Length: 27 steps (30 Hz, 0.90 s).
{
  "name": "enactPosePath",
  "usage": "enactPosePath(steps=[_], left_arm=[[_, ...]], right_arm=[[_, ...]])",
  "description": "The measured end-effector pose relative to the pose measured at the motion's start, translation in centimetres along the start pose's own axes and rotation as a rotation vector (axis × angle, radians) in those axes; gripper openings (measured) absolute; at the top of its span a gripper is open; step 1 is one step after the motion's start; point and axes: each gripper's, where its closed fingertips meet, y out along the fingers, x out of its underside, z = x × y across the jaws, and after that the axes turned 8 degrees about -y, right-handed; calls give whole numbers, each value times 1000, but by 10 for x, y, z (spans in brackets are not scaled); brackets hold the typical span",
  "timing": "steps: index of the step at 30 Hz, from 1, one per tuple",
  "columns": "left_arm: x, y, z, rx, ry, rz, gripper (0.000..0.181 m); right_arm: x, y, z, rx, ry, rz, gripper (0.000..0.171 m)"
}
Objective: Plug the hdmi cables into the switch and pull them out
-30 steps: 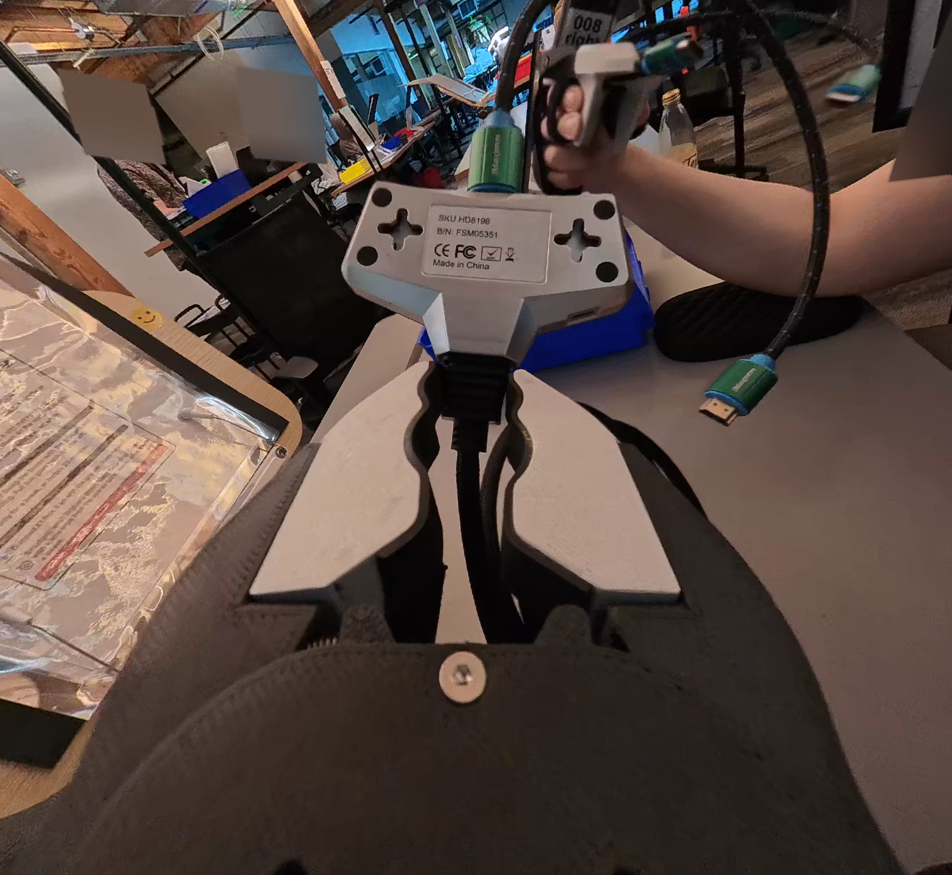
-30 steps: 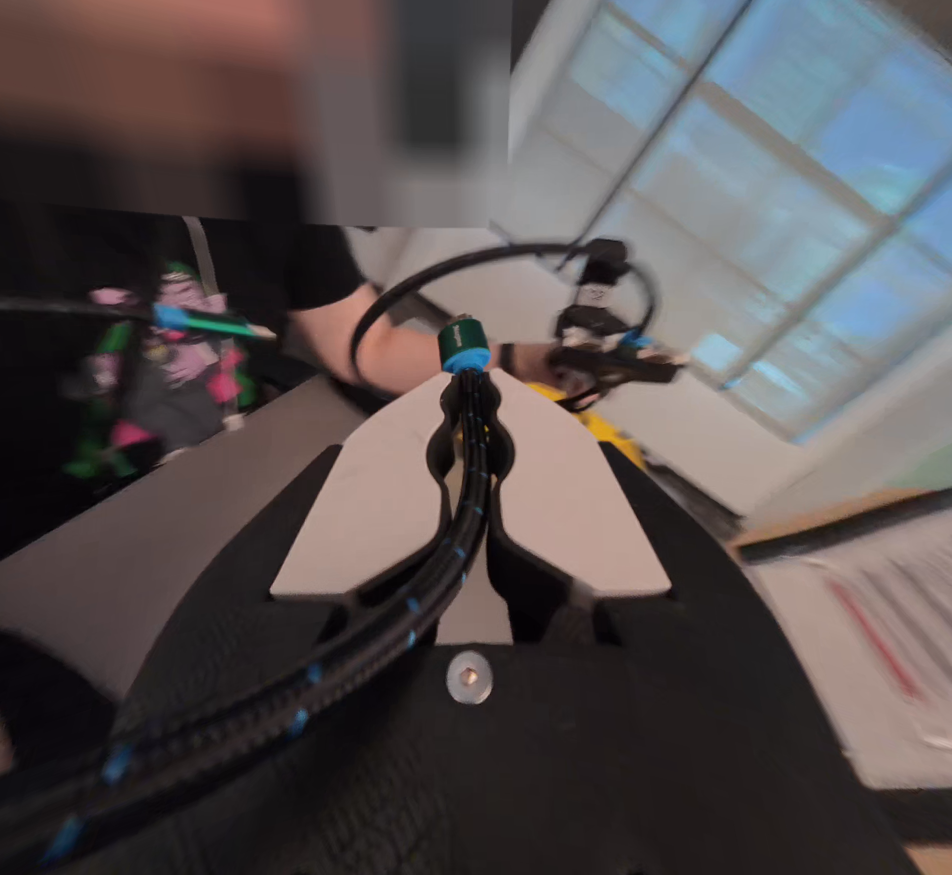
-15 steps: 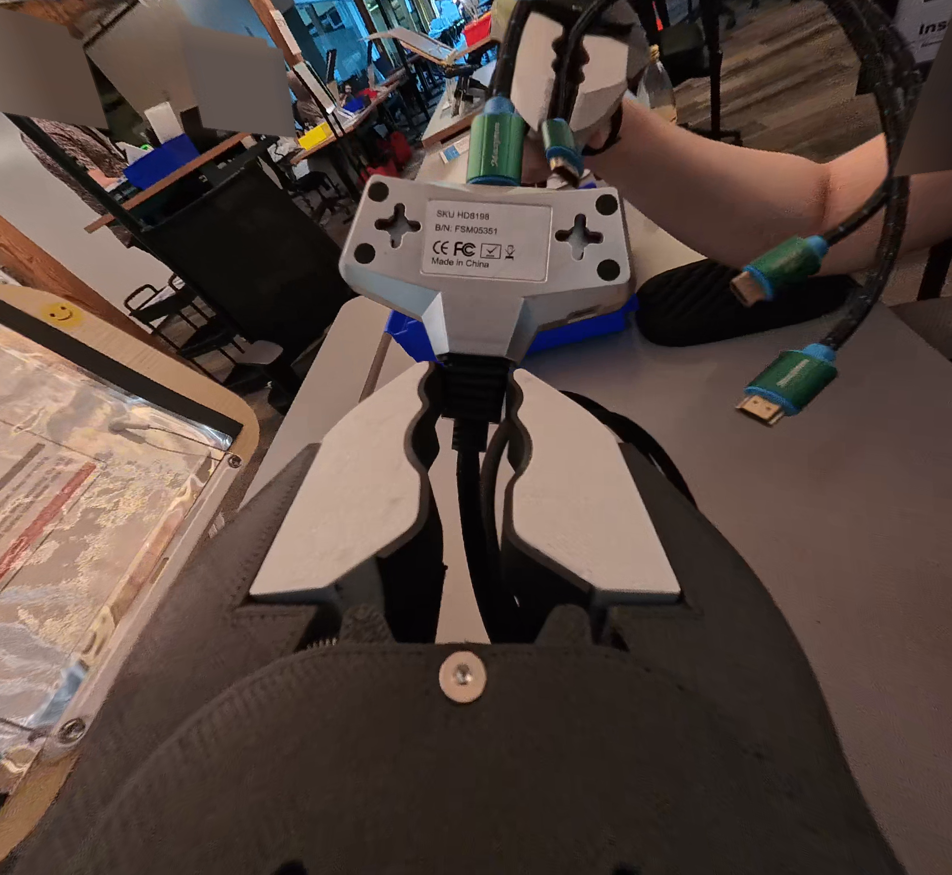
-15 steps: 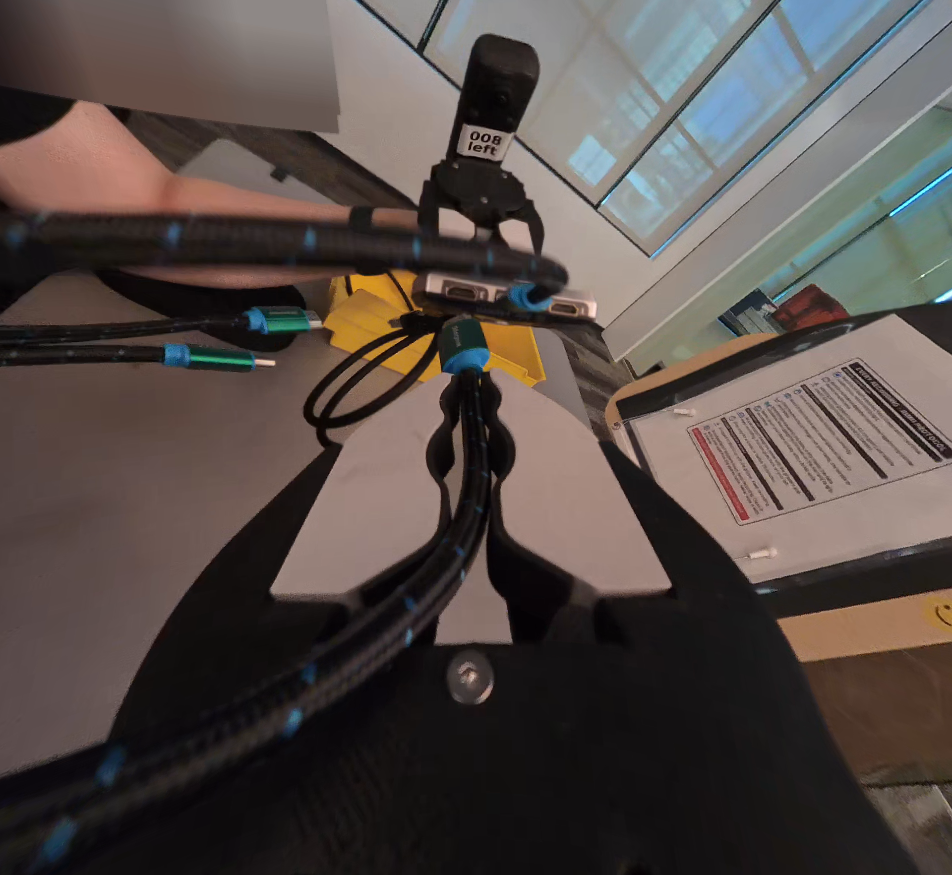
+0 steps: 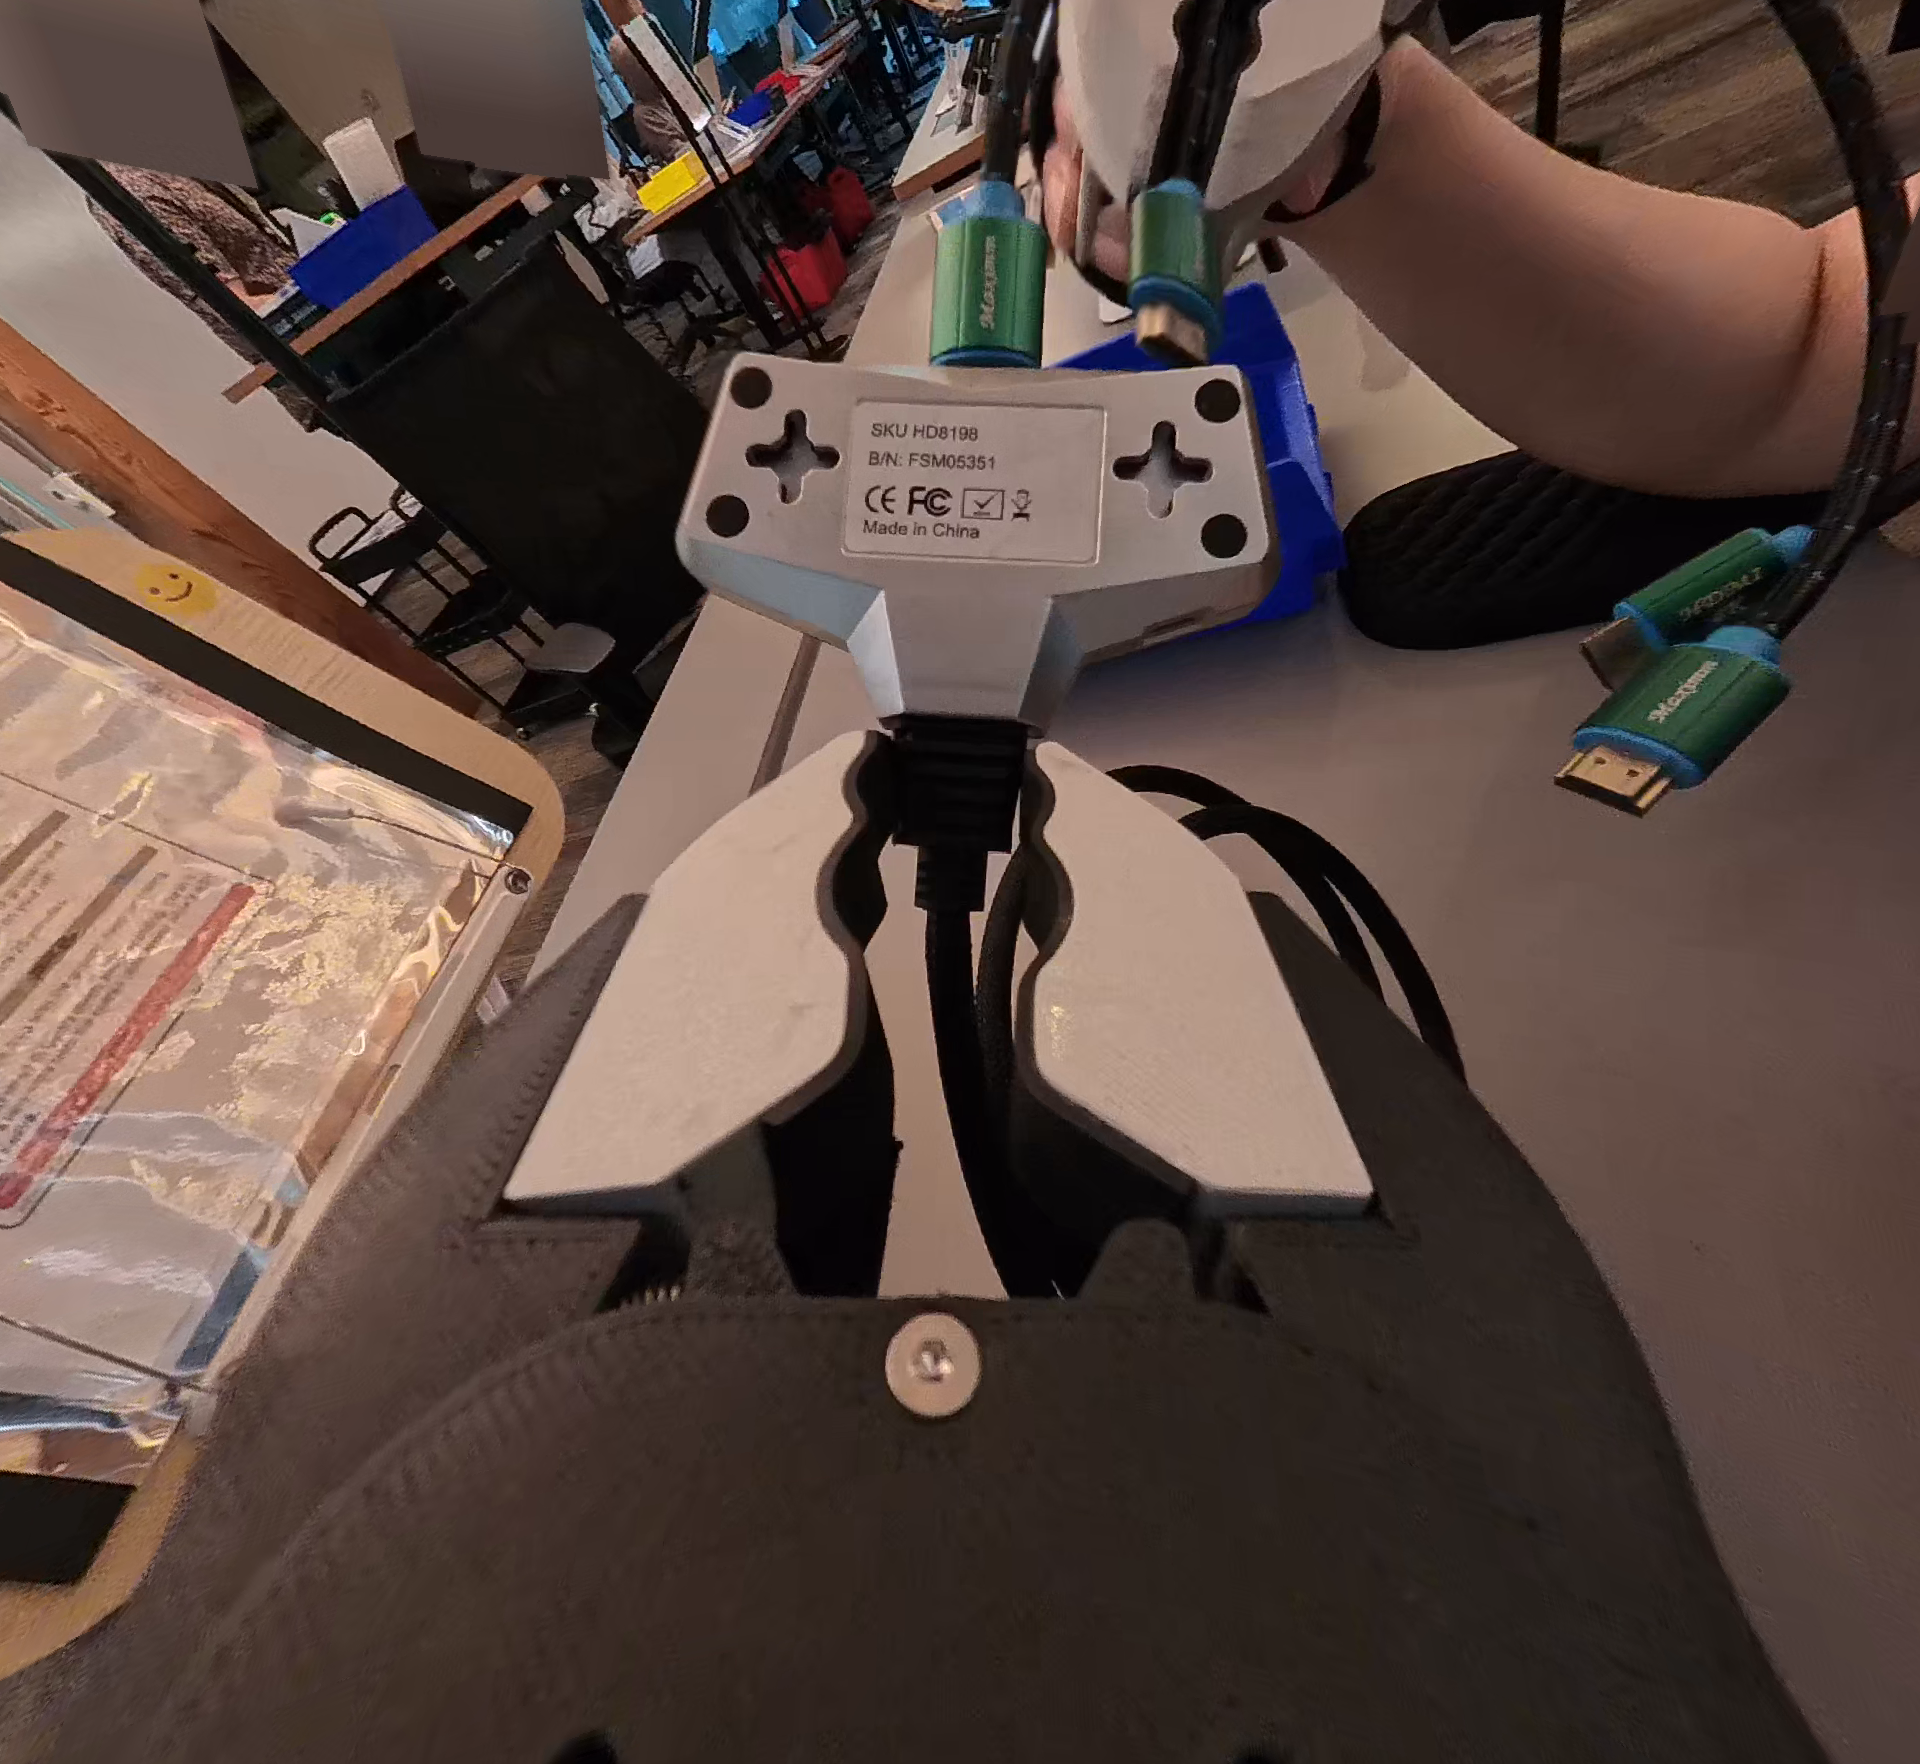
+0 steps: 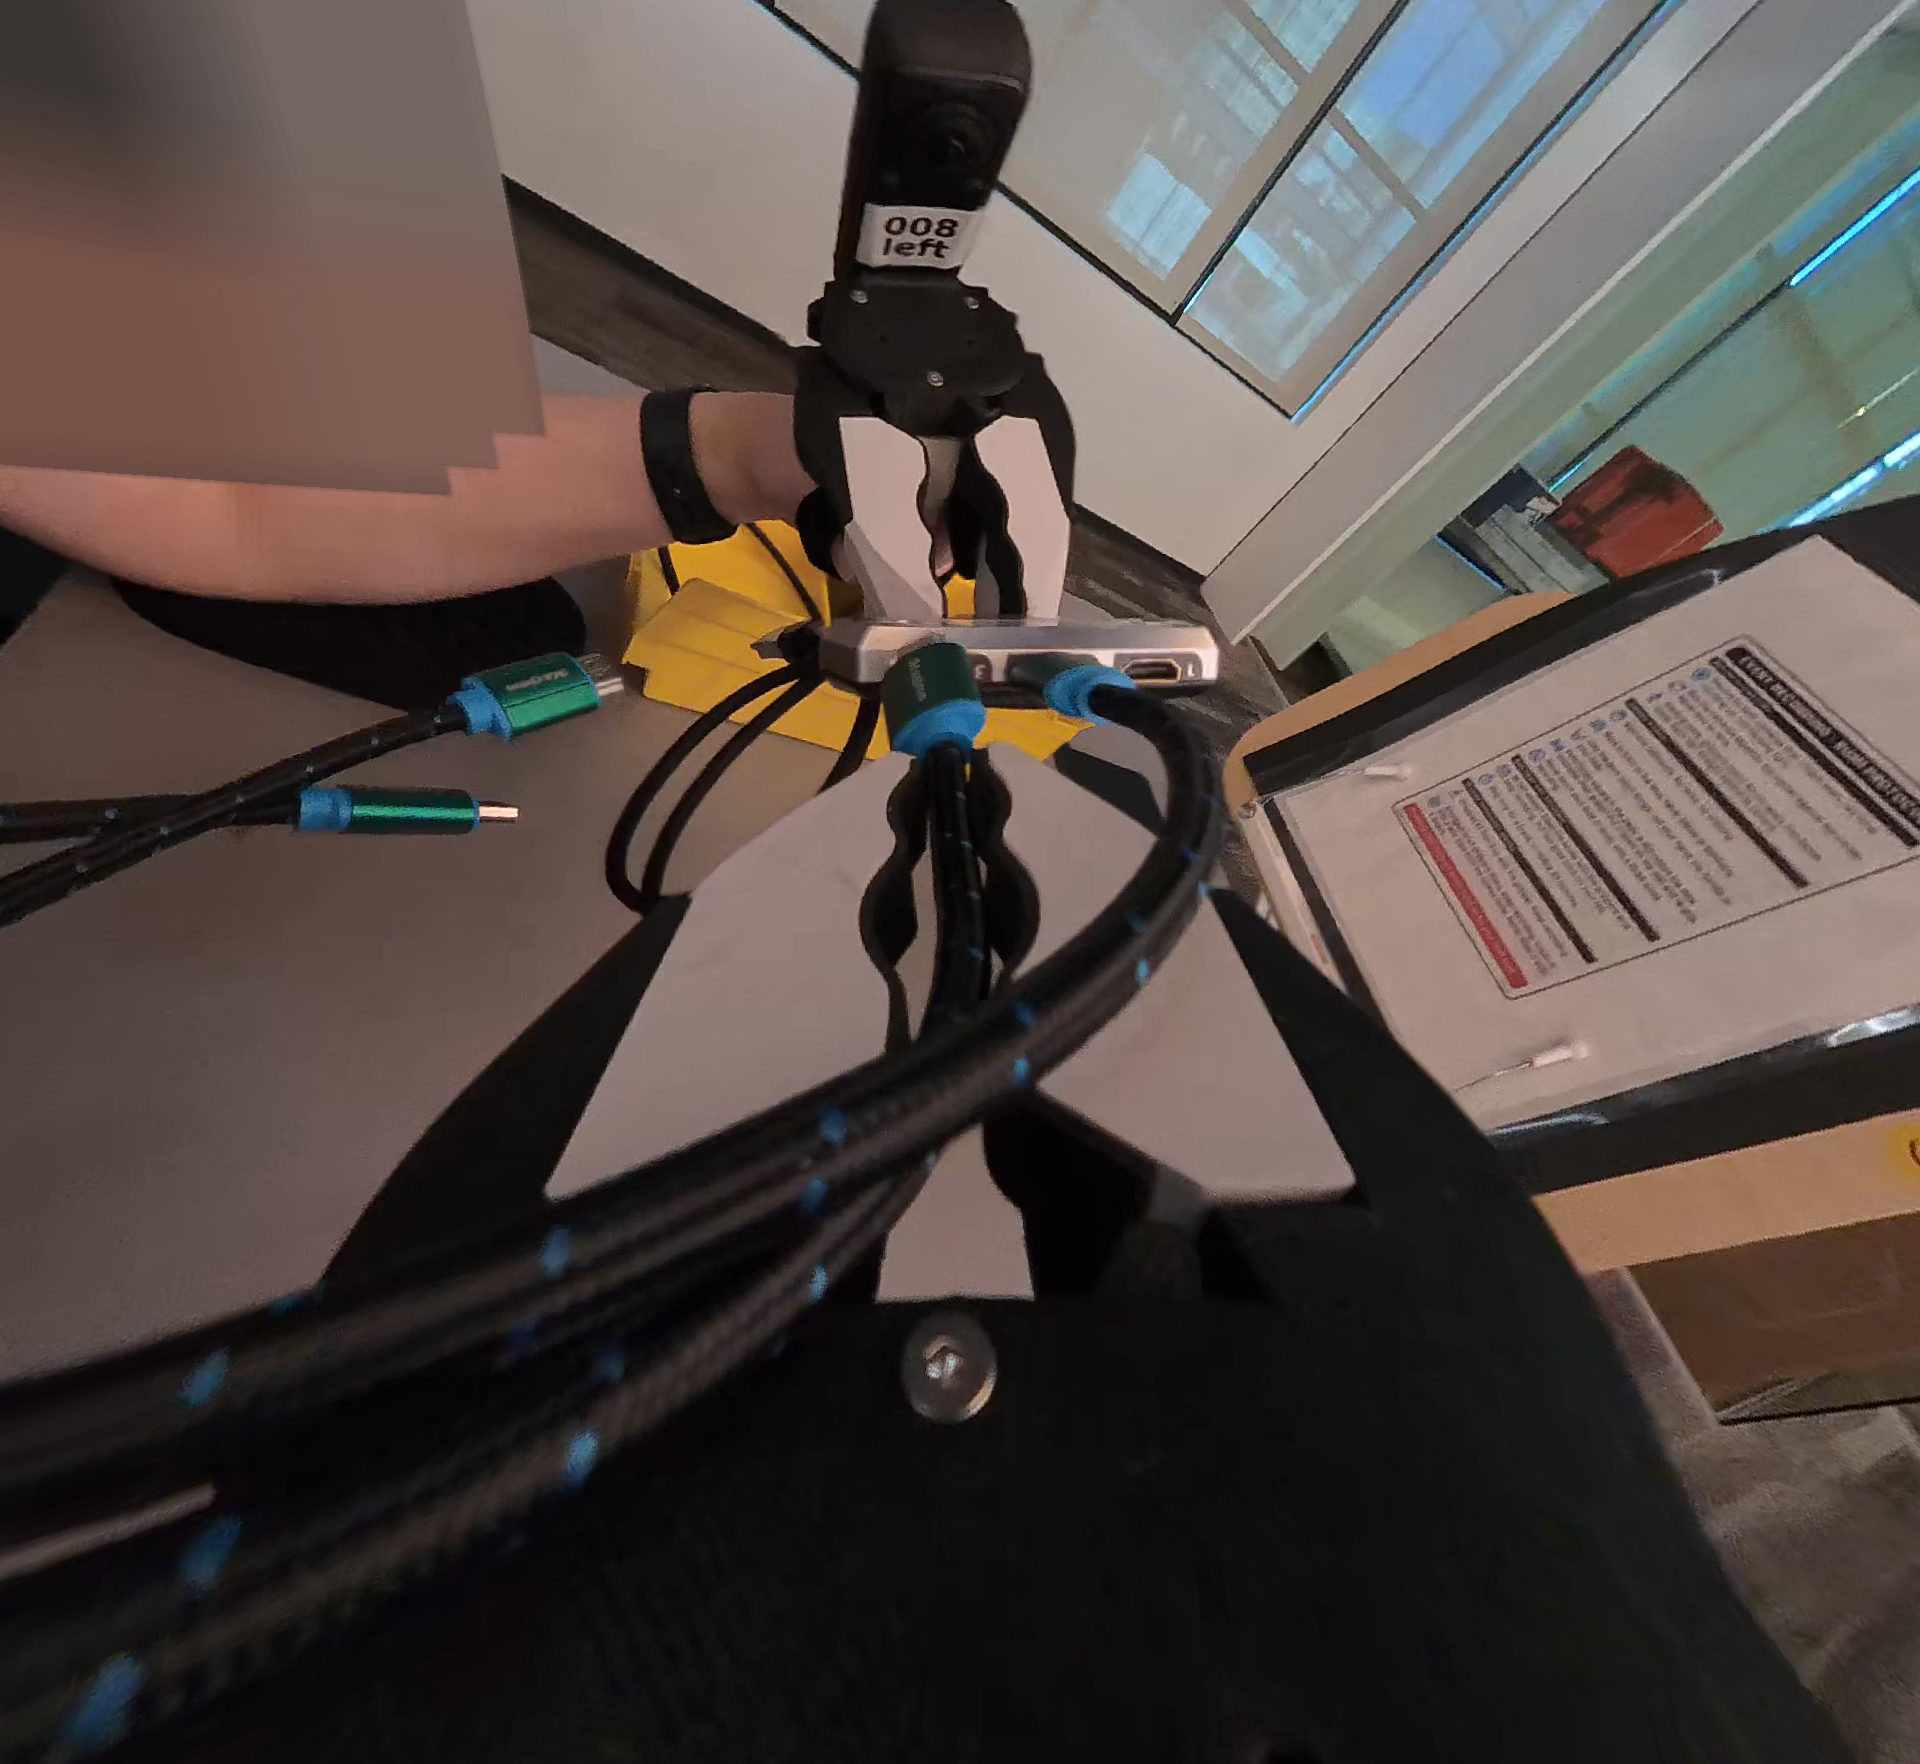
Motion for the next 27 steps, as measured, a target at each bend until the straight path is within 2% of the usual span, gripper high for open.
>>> enactPosePath(steps=[13, 20, 27], left_arm=[[0, 0, -10, -125, 73, -59, 23], [12, 3, -16, -213, 153, -210, 22], [20, 6, -12, -180, 112, -270, 22]], right_arm=[[14, 1, 10, -6, 247, -21, 8], [30, 4, 10, -32, 406, -84, 9], [34, 5, 4, -46, 286, -133, 8]])
